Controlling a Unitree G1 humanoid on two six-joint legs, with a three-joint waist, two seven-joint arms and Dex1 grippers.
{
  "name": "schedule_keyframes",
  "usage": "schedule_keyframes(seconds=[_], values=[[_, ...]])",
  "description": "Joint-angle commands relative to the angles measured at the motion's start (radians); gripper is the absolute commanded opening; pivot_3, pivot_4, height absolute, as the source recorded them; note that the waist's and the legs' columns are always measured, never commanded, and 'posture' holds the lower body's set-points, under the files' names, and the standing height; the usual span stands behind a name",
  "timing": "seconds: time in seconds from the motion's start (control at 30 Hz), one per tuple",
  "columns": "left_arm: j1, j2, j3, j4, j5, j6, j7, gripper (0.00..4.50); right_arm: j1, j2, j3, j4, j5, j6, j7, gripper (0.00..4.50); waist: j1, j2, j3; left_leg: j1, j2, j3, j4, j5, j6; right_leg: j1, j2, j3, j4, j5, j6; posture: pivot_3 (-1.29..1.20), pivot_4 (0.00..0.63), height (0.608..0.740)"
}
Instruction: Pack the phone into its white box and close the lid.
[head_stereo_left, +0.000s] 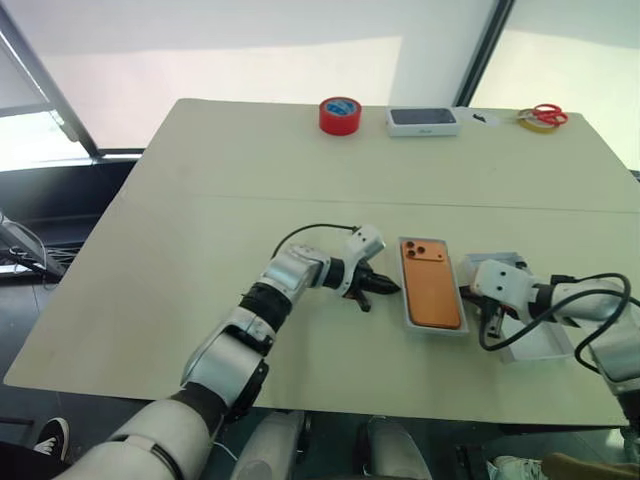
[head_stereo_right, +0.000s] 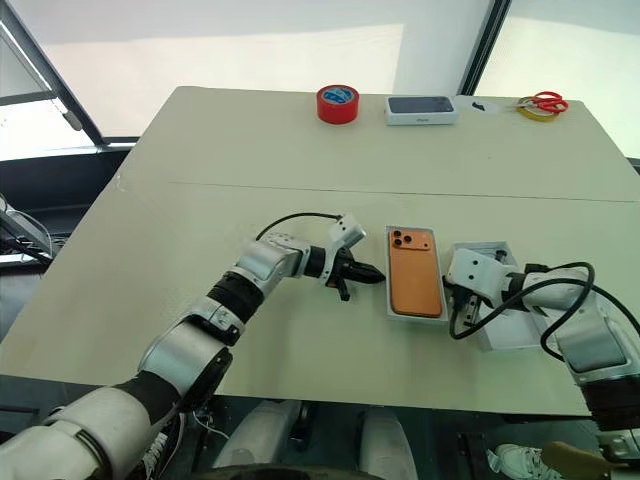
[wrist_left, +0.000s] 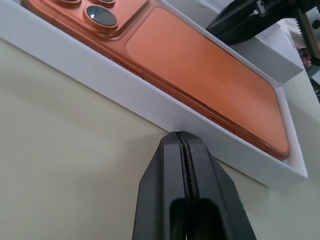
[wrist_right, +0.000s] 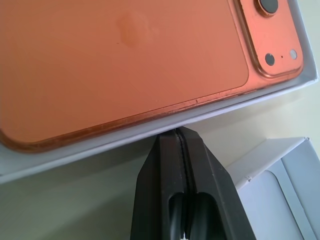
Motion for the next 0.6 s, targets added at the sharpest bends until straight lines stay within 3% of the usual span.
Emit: schedule_keyframes(seconds=[0.03,0.33,0.6], values=[[-0.031,-0.064,-0.006,0.027,0.009,-0.045,-0.028,0.03,0.004,-0.008,-0.014,0.008,0.006,-0.036,-0.012,0.0,0.0,0.0,0.0,-0.001,0.0,0.0,0.001,0.0,0.0,0.0,0.0,-0.001,0.0,0.0,0.001,0.0,0.15,0.74],[-0.066,0.012,0.063,0.102,0.031,-0.13,-0.053,0.03,0.01,-0.025,-0.024,0.029,-0.005,-0.068,-0.019,0.0,-0.003,0.0,0.0,-0.003,0.0,-0.003,0.004,-0.001,0.001,0.0,0.0,-0.003,0.0,0.001,0.001,0.0,0.15,0.74],[0.033,0.173,0.145,-0.072,-0.016,-0.085,-0.077,0.03,0.025,-0.05,-0.066,0.067,0.02,-0.063,-0.025,0.0,-0.004,0.001,0.0,-0.003,0.001,-0.003,0.004,0.0,0.001,-0.002,0.001,-0.004,0.002,0.001,0.002,0.0,0.15,0.74]])
